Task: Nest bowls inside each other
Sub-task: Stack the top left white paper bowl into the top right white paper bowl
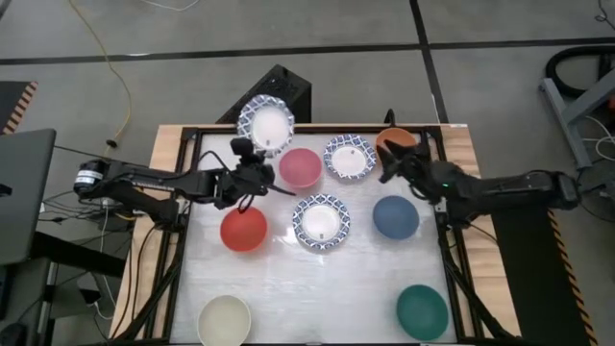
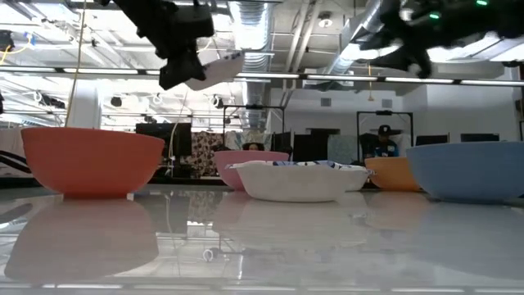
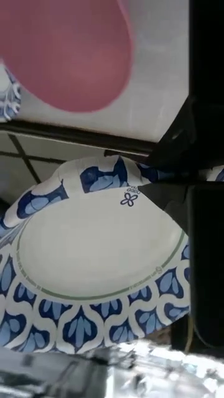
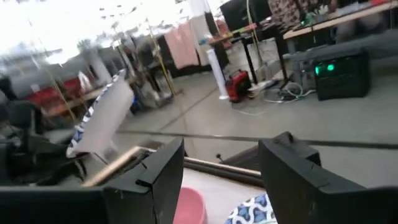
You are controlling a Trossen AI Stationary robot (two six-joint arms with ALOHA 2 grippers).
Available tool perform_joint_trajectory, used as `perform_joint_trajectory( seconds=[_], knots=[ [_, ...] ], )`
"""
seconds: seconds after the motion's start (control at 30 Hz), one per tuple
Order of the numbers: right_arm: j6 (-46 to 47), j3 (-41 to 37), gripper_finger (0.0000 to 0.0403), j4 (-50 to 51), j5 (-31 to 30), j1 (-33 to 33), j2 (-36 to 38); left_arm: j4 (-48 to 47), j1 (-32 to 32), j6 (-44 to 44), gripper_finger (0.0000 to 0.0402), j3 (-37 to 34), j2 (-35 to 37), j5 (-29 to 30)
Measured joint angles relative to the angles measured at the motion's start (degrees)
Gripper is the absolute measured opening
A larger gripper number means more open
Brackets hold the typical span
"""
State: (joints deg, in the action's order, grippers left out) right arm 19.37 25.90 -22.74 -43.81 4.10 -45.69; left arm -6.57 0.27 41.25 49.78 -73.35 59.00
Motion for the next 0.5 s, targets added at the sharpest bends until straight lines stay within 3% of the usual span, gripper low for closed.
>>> perform_joint_trajectory(
  seconds=[0.3, 0.5],
  knots=[
    [1.70, 13.82, 0.0224, 0.46, 14.41, 4.26, -12.14, 8.60, -1.07, 12.99, 0.0000, -0.02, -7.20, 5.24],
    [-0.82, 20.21, 0.0224, 1.06, 15.38, 5.85, -20.79, 18.99, -1.16, 23.14, 0.0000, -0.04, -11.84, 6.55]
  ],
)
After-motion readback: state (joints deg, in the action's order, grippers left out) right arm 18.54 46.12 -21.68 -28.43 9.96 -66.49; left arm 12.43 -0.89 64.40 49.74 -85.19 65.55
